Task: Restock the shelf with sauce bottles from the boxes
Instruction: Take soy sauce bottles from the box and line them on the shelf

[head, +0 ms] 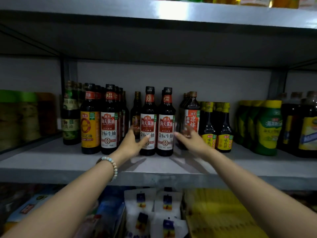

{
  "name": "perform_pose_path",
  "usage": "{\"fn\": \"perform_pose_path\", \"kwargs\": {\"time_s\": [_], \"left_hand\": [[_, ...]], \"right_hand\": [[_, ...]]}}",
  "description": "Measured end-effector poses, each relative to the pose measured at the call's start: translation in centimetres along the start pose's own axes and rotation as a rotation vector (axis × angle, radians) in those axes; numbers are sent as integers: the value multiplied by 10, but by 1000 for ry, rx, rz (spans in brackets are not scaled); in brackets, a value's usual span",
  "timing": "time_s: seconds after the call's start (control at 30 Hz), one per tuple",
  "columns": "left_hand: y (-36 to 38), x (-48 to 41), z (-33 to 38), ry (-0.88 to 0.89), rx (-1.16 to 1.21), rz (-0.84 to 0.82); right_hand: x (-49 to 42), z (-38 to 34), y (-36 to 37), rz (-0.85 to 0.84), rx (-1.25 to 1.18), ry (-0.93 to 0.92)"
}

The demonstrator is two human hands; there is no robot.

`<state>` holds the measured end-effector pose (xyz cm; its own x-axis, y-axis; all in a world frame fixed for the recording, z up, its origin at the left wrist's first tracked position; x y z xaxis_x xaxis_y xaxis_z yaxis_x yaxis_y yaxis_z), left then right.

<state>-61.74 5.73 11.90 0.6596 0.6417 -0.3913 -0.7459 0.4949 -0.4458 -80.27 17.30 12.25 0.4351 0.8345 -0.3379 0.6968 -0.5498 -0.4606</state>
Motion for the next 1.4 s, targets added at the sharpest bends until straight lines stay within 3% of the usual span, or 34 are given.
{"fn": "perform_pose_path", "kwargs": {"time_s": [0.2, 0.43, 0.53, 0.77, 0.97, 1.4], "left_hand": [[33, 79, 33, 216, -185, 94], [158, 178, 53, 586, -440, -112], [215, 205, 47, 640, -482, -177], [348, 264, -7, 418, -586, -403], [444, 333, -89, 85, -663, -640], [562, 495, -304, -430, -706, -1031]], "right_hand": [[90, -10, -46, 100, 212, -87], [227, 43, -89, 116, 609, -100], [278, 79, -111, 63, 686, -68], [393, 216, -148, -133, 692, 177], [483, 342, -145, -366, 614, 366], [644, 586, -10, -649, 333, 760]]}}
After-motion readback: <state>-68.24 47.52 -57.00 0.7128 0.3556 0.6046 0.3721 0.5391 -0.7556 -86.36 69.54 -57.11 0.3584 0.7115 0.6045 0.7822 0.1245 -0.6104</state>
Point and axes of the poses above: each hand's wrist, its own x-axis away from the middle knuckle, its own y-axis out of the palm, z = x × y, the point moved 2 cm from there along -x, towards the middle knuckle, and after that the axes turned 5 degrees about -z, right-handed, at the moved point
